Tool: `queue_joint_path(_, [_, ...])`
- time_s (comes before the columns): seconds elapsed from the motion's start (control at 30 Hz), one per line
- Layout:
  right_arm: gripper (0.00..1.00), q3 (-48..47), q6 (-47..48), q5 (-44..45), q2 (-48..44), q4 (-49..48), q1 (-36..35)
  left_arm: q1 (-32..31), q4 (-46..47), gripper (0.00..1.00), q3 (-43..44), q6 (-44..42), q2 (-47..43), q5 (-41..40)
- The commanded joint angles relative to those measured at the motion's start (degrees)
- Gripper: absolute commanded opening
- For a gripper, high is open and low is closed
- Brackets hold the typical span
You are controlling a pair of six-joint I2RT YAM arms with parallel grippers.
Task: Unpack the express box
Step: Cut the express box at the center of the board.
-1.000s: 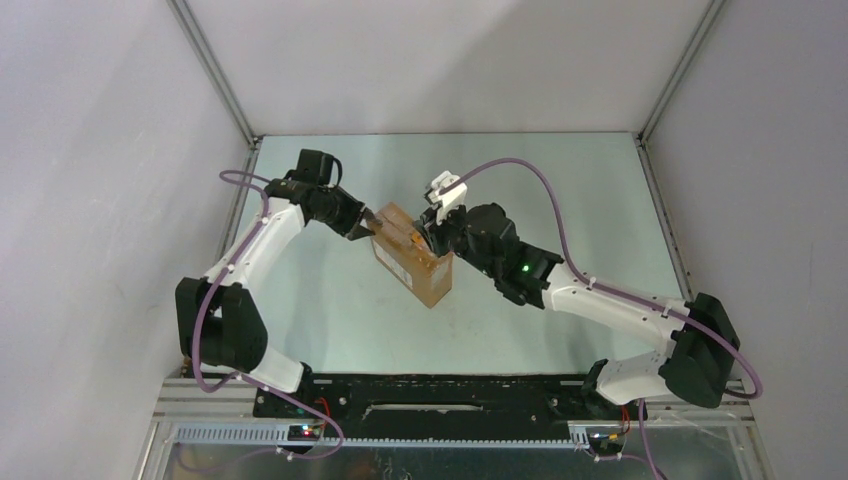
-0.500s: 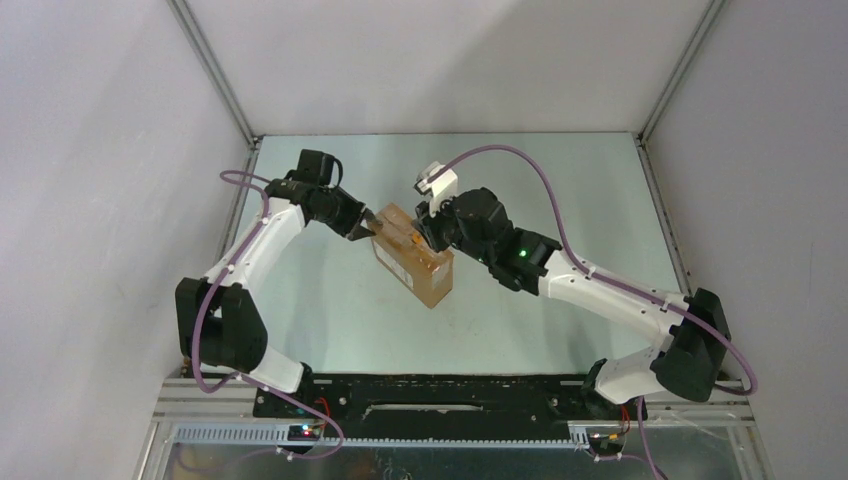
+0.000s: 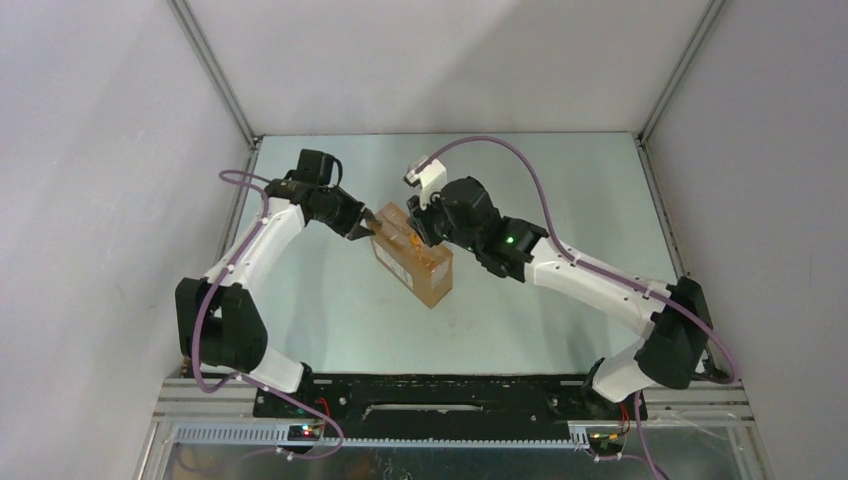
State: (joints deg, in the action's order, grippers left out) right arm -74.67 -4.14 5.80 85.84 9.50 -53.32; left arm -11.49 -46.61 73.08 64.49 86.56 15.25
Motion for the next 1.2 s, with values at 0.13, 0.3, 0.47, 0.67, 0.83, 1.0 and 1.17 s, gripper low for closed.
queue_joint_path(0.13, [0.00, -5.63, -2.17, 1.76, 5.31, 3.13, 0.80, 0.32, -4.76, 0.33, -2.59, -1.66, 1.32, -6.38])
queue_joint_path(0.3, [0.00, -8.80, -1.77, 2.85, 6.05, 7.21, 0.56, 0.32, -5.42, 0.33, -2.50, -1.74, 1.66, -7.06])
queue_joint_path(0.47, [0.00, -8.04, -1.39, 3.05, 3.22, 10.19, 0.88, 0.32, -6.17, 0.33, -2.33, -1.06, 1.87, -8.50])
queue_joint_path(0.67, [0.00, -7.04, -1.35, 3.67, 0.73, 10.37, 1.14, 0.24, -7.28, 0.28, -2.42, -0.29, 1.89, -10.63])
queue_joint_path(0.83, [0.00, -6.47, -0.57, 3.17, -0.62, 10.12, 1.20, 0.15, -7.63, 0.28, -2.41, -0.45, 2.04, -11.14])
queue_joint_path(1.0, [0.00, -5.96, 0.09, 3.42, -2.02, 10.63, 1.03, 0.15, -7.79, 0.27, -2.42, -0.38, 2.21, -11.52])
queue_joint_path(1.17, [0.00, -5.43, 0.18, 3.39, -2.95, 10.91, 0.94, -0.11, -8.00, 0.27, -2.41, -0.16, 2.36, -11.84])
